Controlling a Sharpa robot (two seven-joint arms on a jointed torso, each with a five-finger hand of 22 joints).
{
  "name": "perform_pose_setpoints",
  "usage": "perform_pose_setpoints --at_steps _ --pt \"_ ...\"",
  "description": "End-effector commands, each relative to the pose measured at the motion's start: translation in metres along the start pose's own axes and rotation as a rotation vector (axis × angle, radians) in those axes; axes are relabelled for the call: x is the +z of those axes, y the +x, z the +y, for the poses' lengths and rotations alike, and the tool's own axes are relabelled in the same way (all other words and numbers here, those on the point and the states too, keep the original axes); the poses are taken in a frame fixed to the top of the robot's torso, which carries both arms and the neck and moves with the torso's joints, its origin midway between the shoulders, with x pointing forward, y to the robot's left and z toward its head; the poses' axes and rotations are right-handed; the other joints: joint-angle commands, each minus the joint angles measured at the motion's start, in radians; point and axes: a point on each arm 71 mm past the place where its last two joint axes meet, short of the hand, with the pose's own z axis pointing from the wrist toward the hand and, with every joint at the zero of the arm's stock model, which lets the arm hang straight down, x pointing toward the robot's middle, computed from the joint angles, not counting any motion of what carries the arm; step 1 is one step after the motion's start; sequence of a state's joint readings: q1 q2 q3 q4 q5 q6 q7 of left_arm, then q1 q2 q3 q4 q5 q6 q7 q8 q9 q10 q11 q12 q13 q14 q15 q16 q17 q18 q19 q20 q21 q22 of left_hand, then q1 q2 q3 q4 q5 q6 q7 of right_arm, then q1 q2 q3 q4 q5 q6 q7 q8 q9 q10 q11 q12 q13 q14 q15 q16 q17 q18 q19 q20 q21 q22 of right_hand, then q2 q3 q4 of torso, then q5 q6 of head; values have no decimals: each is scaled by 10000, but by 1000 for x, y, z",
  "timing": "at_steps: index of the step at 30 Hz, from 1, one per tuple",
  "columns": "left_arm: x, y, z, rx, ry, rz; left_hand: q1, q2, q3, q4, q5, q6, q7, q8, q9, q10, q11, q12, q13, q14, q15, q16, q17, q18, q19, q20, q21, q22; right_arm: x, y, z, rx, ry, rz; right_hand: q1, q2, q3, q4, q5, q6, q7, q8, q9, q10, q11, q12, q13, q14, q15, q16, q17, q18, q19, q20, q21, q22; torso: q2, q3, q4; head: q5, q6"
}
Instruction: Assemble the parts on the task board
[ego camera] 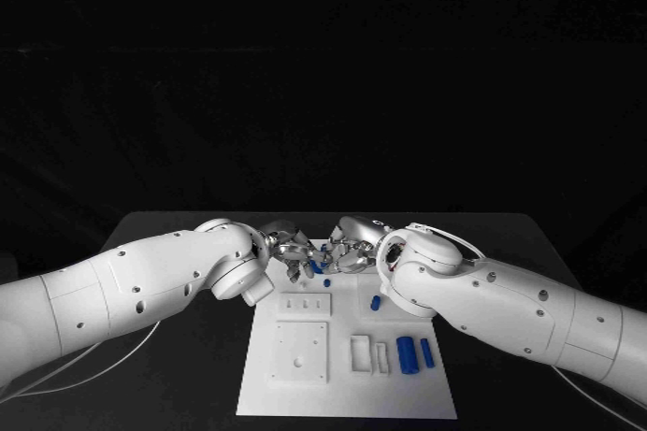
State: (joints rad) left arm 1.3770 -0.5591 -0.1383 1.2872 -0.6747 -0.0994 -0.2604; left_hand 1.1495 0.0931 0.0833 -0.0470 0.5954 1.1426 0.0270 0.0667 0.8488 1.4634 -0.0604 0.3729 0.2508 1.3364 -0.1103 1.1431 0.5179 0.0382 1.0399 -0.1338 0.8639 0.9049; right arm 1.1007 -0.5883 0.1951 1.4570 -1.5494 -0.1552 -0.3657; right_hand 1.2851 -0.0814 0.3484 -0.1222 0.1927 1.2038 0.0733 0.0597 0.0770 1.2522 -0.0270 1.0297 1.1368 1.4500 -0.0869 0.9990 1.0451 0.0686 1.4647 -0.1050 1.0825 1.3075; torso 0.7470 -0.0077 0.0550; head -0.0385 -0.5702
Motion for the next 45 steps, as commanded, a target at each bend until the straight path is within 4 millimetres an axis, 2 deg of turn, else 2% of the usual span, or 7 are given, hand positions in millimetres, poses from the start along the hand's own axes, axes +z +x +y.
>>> perform_pose_setpoints --at_steps 1,6,11,19,27,34,45 --pt "0 3 -3 -70 158 153 -112 -35 1287 -1304 120 288 -170 28 229 447 -48 87 36 -25 -59 69 36 -69 100 -1 -67 59 0 1 4 -38 -245 36 -19 10 -7 57 64 250 -138 33 -19 -90 -36 -94 -44 -14 -63 -69 -21 -96 247 -66 -73 1412 -3 6 -4 13 -14" --pt "0 2 -2 -41 99 89 -174 -122 1353 -1365 549 403 -214 62 496 459 -80 219 95 14 -92 146 93 -66 148 -33 -63 146 -1 -2 0 83 -254 -217 -193 -285 -30 260 -81 -237 -20 18 -105 -199 38 -255 -174 -33 -20 -188 -115 -81 227 -39 -194 1384 1 11 -10 24 -24" --pt "0 0 0 70 -3 36 -313 -207 1512 -1458 868 485 -249 29 880 464 -103 358 142 33 -116 223 180 -62 185 -59 -85 306 -5 -8 -9 401 -318 -673 -163 -784 -683 828 -322 -1807 391 58 -123 -588 317 -835 -728 -158 184 -500 -379 20 143 153 -628 1295 1 31 -20 35 -29" --pt "0 -3 3 474 -195 -158 -544 -287 1679 -1618 1320 595 -293 14 1214 471 -121 504 160 78 -148 270 259 -59 239 -89 -130 468 -16 -13 -23 708 -505 -807 509 -922 -1765 1499 -145 -3228 524 -3 -186 -1005 446 -992 -1225 -355 297 -641 -591 127 61 282 -1225 1205 -6 48 -10 46 -30" --pt "0 -8 9 1163 -688 -413 -563 -285 1703 -1688 1356 619 -297 10 1230 477 -132 553 163 101 -157 284 285 -55 272 -98 -150 529 -37 -22 -51 687 -243 -676 814 -959 -1249 1081 491 -3151 533 -24 -194 -1133 420 -1016 -1516 -428 276 -678 -698 146 50 274 -1445 1174 5 54 -57 81 -66" --pt "3 -5 16 1926 -1429 -581 -590 -277 1711 -1749 1368 655 -306 5 1194 485 -140 626 172 135 -169 310 316 -53 308 -109 -171 586 -45 -43 -74 1360 212 -1444 431 -980 -632 929 943 -2563 493 -1 -170 -1114 369 -976 -1641 -386 243 -687 -748 150 87 246 -1497 1165 17 128 -116 132 -166" --pt "10 10 29 2664 -2201 -791 -750 -264 1724 -1968 1538 767 -335 7 1123 494 -160 810 120 244 -203 309 373 -50 465 -141 -314 789 -42 -76 -96 3102 737 -3019 207 -973 -470 949 1428 -2239 471 12 -155 -1094 341 -974 -1708 -345 219 -716 -774 156 116 223 -1597 1147 4 98 -40 132 -433"
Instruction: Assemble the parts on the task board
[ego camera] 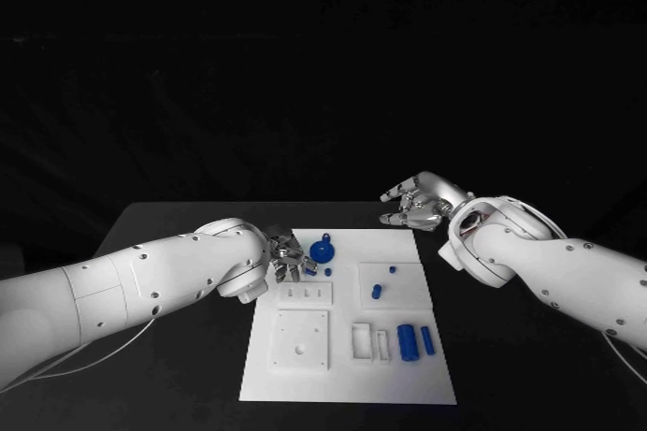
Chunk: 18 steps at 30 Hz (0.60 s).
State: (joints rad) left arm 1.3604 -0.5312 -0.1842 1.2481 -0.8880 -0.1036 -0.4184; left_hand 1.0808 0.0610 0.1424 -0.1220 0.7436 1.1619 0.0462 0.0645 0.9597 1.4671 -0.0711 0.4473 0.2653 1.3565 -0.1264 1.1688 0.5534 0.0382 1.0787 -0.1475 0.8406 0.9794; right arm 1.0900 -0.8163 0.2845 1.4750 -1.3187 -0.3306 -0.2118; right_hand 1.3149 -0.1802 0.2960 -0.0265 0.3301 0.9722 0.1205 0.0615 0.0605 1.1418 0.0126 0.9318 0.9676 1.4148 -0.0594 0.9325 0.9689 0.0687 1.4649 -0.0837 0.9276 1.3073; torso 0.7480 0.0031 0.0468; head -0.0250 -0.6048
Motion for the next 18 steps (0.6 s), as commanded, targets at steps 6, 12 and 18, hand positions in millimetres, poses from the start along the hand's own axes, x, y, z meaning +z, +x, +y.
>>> perform_pose_setpoints --at_steps 6,12,18 --pt "6 14 6 609 -582 -282 -141 92 1126 -1321 85 598 -519 28 8 459 -56 111 -95 64 -63 6 50 -88 315 -14 -558 298 11 -16 -3 1380 93 -1101 -131 17 68 -30 185 134 -5 -4 12 12 -60 10 -29 14 -62 -65 -20 154 123 3 -69 1146 8 -17 42 5 -174" --pt "9 24 11 796 -671 -304 -149 94 1113 -1350 102 608 -534 30 -9 460 -61 134 -106 90 -57 22 80 -101 394 -23 -740 547 16 -23 -4 1575 168 -1369 -154 26 76 -66 259 216 -11 0 16 13 -66 20 -34 26 -66 -59 -10 151 133 -3 -82 1147 11 -31 12 19 -238" --pt "10 27 12 888 -682 -258 -176 97 1096 -1395 123 628 -542 27 -32 457 -63 169 -134 119 -63 -19 121 -154 884 -31 -1990 1964 18 -25 -5 1615 216 -1409 -172 33 78 -90 283 319 -15 4 21 12 -69 23 -40 27 -69 -61 -6 148 137 -5 -85 1149 0 -23 10 51 -290"
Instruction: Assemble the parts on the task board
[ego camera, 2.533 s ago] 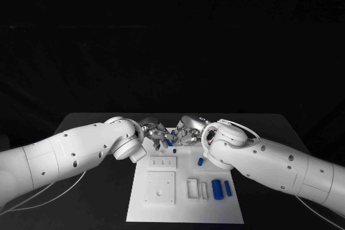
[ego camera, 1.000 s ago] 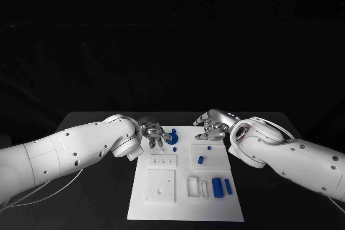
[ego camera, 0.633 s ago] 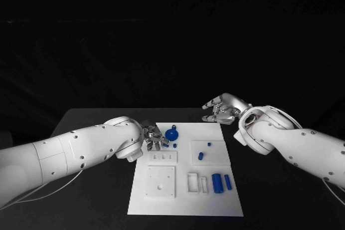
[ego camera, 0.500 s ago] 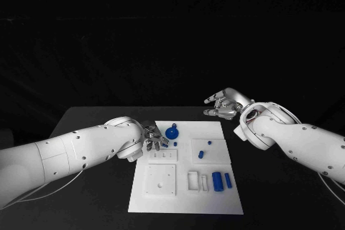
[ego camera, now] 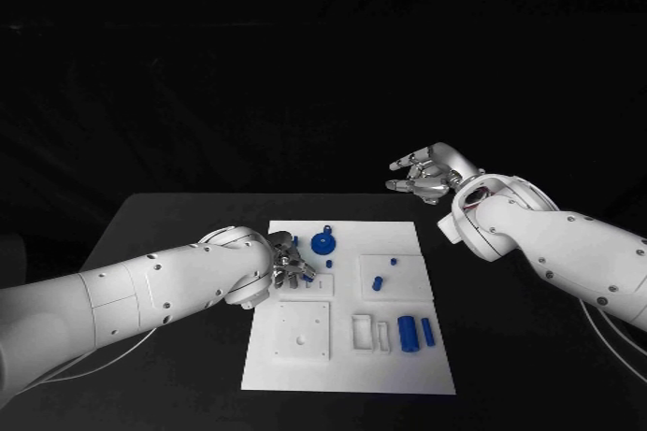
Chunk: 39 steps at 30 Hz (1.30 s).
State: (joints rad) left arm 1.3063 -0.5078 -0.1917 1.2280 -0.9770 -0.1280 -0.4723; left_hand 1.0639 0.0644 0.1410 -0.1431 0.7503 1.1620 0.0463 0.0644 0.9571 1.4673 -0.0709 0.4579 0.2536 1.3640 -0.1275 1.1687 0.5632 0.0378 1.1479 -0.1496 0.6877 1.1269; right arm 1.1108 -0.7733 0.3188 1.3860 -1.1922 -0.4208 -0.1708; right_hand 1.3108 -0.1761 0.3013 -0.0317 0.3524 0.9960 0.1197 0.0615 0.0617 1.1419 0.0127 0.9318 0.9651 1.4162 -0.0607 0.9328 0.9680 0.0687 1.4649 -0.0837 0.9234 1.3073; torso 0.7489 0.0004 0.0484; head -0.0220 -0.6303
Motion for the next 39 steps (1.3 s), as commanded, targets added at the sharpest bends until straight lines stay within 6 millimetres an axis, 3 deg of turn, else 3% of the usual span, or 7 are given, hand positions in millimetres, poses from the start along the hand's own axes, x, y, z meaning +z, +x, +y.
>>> perform_pose_setpoints --at_steps 1,4,9,10,15,39 --pt "0 2 -1 247 -37 -153 -7 62 1110 -1184 55 626 -543 28 -5 455 -64 63 -17 44 -52 -19 22 -150 192 -10 -461 489 1 -1 1 227 -86 -143 -131 -8 25 -37 61 82 -7 4 9 11 -70 23 -15 13 -56 -64 2 148 137 -4 -43 1149 -11 -1 -3 17 -51" --pt "0 3 -1 279 -32 -85 -46 70 1132 -1219 107 646 -547 32 -6 464 -65 95 -10 64 -58 -14 37 -163 354 -18 -849 933 2 -1 0 223 -52 -126 -131 -8 25 -37 61 82 -7 4 9 11 -70 23 -15 13 -56 -64 2 148 137 -4 -43 1149 -14 0 -2 9 -67" --pt "-1 4 0 315 -57 15 -46 70 1132 -1219 107 646 -547 32 -6 464 -65 95 -10 64 -58 -14 37 -163 354 -18 -849 933 2 -1 -1 212 2 -75 -138 -6 22 -42 63 86 -7 4 9 9 -69 23 -17 14 -56 -63 4 148 138 -5 -47 1149 -19 2 3 4 -82" --pt "-1 5 1 320 -64 34 -52 75 1133 -1241 110 653 -547 28 -30 463 -65 103 -16 61 -61 -28 51 -191 604 -15 -1466 1567 2 -1 -1 210 11 -66 -150 -3 18 -53 68 94 -7 4 9 6 -69 23 -22 15 -56 -61 9 148 139 -6 -55 1148 -18 0 2 4 -84" --pt "-3 6 2 349 -82 136 -64 73 1137 -1241 120 681 -559 32 -11 465 -69 136 -11 68 -67 -13 71 -208 707 -27 -1734 1856 3 -1 -2 198 56 -37 -150 -3 18 -53 68 94 -7 4 9 6 -69 23 -22 15 -56 -61 9 148 139 -6 -55 1148 -13 5 -1 6 -109" --pt "-5 10 4 458 -171 434 -63 56 1136 -1243 122 712 -565 31 -9 468 -61 166 -15 77 -71 -14 87 -218 773 -31 -1888 1964 4 0 -4 167 155 58 -169 18 -3 -87 88 75 -7 3 9 -11 -67 16 -44 10 -56 -76 11 146 141 -7 -84 1146 -12 11 -5 9 -120"
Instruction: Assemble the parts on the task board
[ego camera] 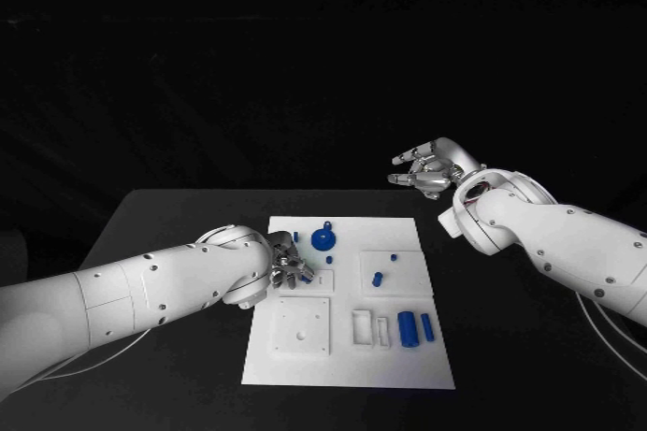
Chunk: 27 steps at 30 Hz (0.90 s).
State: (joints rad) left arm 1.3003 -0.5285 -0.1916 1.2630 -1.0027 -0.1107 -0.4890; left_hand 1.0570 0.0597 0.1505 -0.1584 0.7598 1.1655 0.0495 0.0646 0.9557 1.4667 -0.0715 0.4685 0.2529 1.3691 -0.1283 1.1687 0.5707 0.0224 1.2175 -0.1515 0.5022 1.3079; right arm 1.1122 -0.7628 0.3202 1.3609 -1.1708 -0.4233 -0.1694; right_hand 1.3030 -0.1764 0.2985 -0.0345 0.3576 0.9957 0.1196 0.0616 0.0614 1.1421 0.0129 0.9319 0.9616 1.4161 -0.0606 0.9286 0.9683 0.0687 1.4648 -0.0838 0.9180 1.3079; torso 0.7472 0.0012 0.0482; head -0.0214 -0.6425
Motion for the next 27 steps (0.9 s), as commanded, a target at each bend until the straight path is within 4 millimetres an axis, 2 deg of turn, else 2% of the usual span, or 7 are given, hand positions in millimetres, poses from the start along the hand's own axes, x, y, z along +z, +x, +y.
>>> perform_pose_setpoints --at_steps 1,22,27 --pt "0 4 1 172 -126 250 6 103 1041 -1091 27 677 -597 29 5 473 -55 59 -8 26 -63 -14 12 -65 77 -13 -32 154 0 1 1 -16 -45 129 -92 22 26 -60 36 77 -6 3 12 -13 -69 16 -9 10 -57 -34 8 146 141 -6 -30 1140 3 4 -6 9 3" --pt "0 3 5 113 -254 397 -4 105 1047 -1096 34 698 -603 34 11 476 -53 94 -7 35 -69 -10 28 -73 116 -19 -95 174 2 3 0 -16 6 170 -97 39 19 -90 33 74 -3 3 12 -23 -70 16 -28 10 -60 -47 13 145 148 -10 -51 1139 10 10 -6 -7 0" --pt "0 3 7 112 -321 416 -4 105 1047 -1096 34 698 -603 34 11 476 -53 94 -7 35 -69 -10 28 -73 116 -19 -95 174 2 3 0 -21 17 176 -97 39 19 -90 33 74 -3 3 12 -23 -70 16 -28 10 -60 -47 13 145 148 -10 -51 1139 -1 0 5 -12 -18"
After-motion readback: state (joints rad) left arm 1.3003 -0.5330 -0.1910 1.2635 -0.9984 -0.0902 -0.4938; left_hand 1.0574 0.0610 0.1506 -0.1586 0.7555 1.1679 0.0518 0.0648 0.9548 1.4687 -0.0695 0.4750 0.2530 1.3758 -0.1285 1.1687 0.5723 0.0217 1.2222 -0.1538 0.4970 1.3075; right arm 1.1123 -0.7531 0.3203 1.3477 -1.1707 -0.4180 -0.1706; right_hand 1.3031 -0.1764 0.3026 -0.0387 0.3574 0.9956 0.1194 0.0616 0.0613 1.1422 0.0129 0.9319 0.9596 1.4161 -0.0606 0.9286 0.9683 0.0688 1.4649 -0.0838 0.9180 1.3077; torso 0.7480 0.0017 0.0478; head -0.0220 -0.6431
